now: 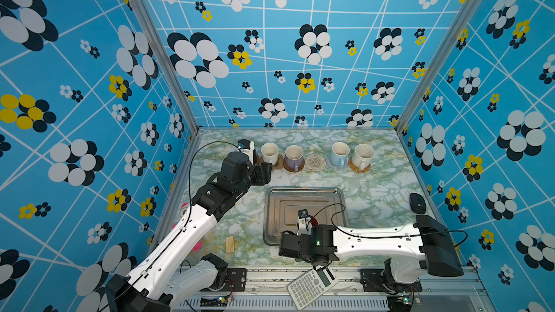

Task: Place cups on coasters
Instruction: Pick up the cup from the tray.

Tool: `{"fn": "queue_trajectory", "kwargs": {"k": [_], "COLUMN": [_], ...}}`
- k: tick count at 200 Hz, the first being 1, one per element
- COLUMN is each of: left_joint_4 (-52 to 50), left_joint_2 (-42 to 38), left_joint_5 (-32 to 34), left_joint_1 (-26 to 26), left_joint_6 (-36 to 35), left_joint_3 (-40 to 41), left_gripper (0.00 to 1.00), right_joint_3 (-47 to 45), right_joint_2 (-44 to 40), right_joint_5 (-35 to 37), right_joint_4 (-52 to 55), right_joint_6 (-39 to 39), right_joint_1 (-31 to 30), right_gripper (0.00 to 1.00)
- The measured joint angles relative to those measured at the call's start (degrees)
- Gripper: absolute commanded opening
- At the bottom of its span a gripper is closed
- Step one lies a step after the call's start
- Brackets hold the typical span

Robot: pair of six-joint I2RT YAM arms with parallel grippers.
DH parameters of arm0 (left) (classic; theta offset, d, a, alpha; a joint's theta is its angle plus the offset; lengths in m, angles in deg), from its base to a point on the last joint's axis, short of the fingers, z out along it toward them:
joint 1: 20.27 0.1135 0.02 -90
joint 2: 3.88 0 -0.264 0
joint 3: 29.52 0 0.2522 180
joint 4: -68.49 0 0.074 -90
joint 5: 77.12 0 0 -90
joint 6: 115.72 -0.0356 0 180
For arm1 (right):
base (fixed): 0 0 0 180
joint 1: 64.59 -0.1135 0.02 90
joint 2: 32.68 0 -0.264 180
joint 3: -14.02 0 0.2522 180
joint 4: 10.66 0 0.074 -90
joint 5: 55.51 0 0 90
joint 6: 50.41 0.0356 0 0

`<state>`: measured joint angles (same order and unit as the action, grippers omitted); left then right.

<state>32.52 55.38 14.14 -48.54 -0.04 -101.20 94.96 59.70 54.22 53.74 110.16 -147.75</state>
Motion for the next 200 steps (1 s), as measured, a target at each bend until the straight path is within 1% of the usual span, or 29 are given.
{"fn": "queue_trajectory", "kwargs": {"k": [51,139,156,183,200], "left_joint_4": [0.0,0.0,0.0,0.0,0.0], "left_joint_2": [0.0,0.0,0.0,0.0,0.0], "left_joint_5": [0.3,1.4,1.7,2.0,2.3], "left_joint_1": [-0.3,-0.4,-0.4,-0.4,-0.4], "left_joint_6": [0.0,-0.4,-0.4,-0.4,-0.7], "left_joint_3": [0.2,0.2,0.2,0.2,0.2], "left_gripper": [0.72,0.72,0.72,0.72,0.72], "right_joint_3": [-2.0,-4.9,-4.9,-4.9,-4.9], "right_joint_2": [0.7,2.2,2.8,3.7,4.2], "right_joint_5": [-1.1,-3.6,-3.8,-3.8,-3.8], "right_joint_4": [-1.6,-5.3,-5.5,-5.5,-5.5], "right_joint_6": [-0.1,-2.7,-3.3,-4.7,-5.3], "right_joint_1": [2.3,6.5,7.2,7.8,8.0], "right_gripper": [0.39,0.4,0.36,0.25,0.23]}}
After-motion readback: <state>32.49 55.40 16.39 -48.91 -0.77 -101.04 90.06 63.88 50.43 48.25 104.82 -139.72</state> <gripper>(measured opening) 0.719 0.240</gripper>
